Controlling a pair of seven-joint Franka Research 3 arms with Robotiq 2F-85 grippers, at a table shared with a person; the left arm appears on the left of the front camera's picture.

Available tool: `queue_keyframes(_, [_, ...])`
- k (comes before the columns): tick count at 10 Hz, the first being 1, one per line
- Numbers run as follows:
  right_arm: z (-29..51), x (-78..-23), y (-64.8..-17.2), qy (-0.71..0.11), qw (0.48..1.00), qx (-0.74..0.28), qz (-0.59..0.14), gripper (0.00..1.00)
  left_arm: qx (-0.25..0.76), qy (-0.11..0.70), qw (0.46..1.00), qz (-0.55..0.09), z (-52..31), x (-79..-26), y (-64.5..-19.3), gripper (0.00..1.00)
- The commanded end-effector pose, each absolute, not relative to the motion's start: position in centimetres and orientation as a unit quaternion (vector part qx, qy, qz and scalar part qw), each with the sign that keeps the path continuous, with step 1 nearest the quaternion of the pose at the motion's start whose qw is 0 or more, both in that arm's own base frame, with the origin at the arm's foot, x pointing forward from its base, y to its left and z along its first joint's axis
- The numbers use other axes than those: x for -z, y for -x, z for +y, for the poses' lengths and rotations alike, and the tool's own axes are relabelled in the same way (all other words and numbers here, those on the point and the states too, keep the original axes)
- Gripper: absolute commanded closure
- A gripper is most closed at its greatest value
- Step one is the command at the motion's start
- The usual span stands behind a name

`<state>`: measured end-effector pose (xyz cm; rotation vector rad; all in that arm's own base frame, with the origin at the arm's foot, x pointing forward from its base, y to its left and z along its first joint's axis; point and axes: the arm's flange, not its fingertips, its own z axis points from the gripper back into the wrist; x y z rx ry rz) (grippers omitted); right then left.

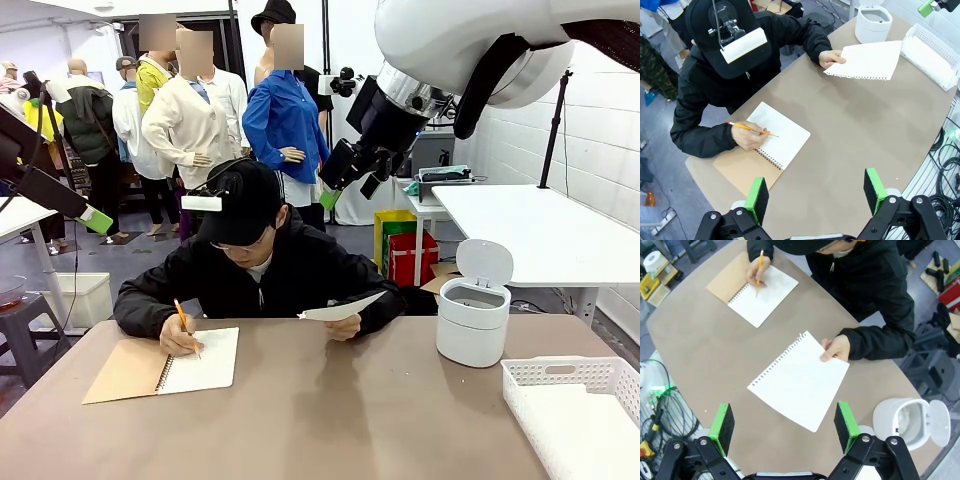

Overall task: Sort the paper based on its condition.
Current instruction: If a person hands you a paper, place it in the Organizing basket , and if it's crumpled, put it in the Trash can.

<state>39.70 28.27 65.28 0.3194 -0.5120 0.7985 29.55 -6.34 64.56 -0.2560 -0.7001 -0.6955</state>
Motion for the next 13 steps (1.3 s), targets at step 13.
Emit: queue_keyframes(13, [20.5,-54.9,-48.6,-0.319,0.944,0.050,0.068,0.00,0.330,0.124,0.873,-0.336,-6.3,-64.6,-29.6,0.00])
